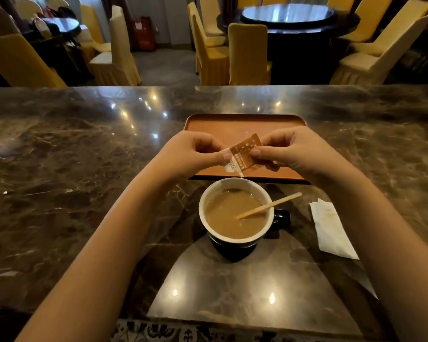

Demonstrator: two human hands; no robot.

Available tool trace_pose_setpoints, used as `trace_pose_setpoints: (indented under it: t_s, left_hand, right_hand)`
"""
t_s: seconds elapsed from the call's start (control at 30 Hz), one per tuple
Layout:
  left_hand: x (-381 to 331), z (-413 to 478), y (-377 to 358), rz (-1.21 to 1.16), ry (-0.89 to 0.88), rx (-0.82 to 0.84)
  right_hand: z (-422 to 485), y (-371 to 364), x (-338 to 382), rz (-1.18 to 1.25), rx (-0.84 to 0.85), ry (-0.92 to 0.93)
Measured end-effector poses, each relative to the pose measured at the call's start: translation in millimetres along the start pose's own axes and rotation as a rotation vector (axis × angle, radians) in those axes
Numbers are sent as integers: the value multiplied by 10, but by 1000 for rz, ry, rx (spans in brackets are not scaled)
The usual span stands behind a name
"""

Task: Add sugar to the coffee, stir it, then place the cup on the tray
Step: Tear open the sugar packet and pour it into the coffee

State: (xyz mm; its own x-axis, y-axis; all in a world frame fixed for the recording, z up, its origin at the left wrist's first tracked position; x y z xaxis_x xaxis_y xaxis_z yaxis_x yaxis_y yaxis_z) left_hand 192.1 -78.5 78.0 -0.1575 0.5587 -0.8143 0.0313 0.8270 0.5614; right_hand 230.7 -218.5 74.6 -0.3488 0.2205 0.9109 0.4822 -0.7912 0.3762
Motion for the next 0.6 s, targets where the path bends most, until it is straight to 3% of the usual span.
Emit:
trace_pose_setpoints:
  t_s: [0.3,0.6]
  left_hand:
    - [79,-28,-29,-36,-43,61]
    - [91,-95,-94,34,-51,74]
  right_hand:
    - [-118,-64,-22,96,-75,69]
    - [-158,-49,35,-43,-81,147]
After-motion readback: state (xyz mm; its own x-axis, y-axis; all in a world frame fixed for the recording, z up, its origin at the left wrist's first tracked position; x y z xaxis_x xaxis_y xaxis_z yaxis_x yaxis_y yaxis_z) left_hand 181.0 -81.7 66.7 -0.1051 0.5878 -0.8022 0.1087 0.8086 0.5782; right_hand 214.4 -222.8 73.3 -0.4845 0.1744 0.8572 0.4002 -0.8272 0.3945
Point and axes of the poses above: each hand's wrist, its own z-axis towards the middle knuckle, its own y-axis out of the back of the hand, x = y × z, the point moved 9 cm from there along z, towards the middle knuckle, and after that the axes turned 11 degrees about y, right-handed, at the moved point
